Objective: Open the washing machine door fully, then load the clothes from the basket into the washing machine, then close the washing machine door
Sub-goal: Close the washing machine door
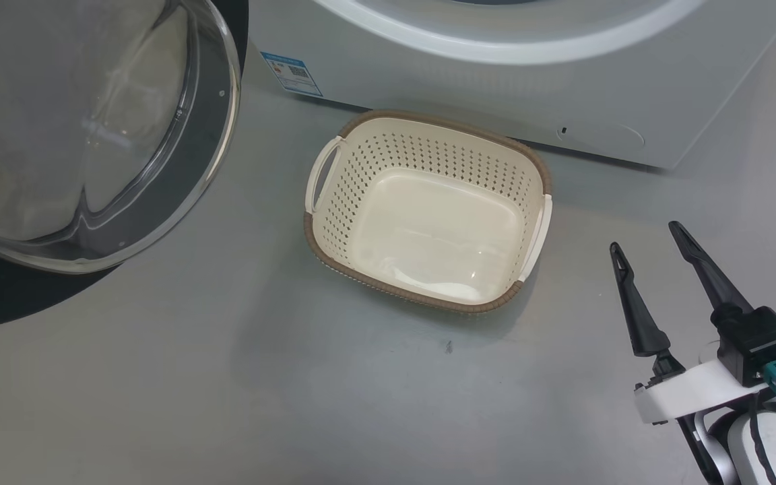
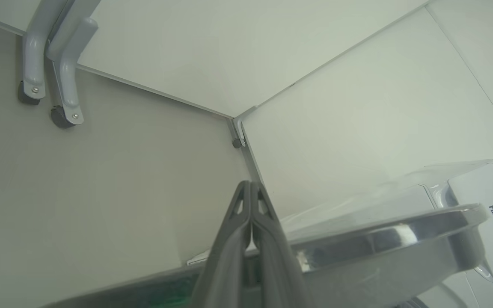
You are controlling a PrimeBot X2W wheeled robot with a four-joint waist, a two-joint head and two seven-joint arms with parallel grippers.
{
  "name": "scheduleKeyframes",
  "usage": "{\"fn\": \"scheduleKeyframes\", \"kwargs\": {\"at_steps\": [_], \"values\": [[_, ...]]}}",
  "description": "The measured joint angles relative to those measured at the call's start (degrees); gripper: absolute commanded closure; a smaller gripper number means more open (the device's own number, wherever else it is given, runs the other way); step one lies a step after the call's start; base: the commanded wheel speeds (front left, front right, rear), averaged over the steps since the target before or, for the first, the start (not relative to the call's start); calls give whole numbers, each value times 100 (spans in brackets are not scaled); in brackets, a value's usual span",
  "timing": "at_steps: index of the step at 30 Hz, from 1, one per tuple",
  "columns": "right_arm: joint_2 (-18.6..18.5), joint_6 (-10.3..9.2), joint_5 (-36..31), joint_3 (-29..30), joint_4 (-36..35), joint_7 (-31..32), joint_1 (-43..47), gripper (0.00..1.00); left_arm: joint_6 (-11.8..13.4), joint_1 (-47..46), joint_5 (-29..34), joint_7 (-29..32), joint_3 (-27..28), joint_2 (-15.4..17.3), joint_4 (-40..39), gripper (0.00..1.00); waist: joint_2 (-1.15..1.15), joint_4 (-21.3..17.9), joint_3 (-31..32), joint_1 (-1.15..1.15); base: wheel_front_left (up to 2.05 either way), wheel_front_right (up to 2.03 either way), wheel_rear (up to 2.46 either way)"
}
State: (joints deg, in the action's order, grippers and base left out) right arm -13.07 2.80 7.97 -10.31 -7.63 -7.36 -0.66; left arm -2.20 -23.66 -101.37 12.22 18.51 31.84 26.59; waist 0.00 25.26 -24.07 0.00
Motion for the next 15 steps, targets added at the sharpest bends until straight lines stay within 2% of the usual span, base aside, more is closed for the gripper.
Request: {"fn": "scheduleKeyframes", "kwargs": {"at_steps": [5,15], "values": [[-3,0,4,11,2,0,2,0,-201,1,-108,392,-104,-34,35,100,0,106,39,0,0,0,0],[7,0,34,-34,36,-1,8,0,-374,32,-445,1235,-321,-212,3,100,0,291,221,0,0,0,0]]}}
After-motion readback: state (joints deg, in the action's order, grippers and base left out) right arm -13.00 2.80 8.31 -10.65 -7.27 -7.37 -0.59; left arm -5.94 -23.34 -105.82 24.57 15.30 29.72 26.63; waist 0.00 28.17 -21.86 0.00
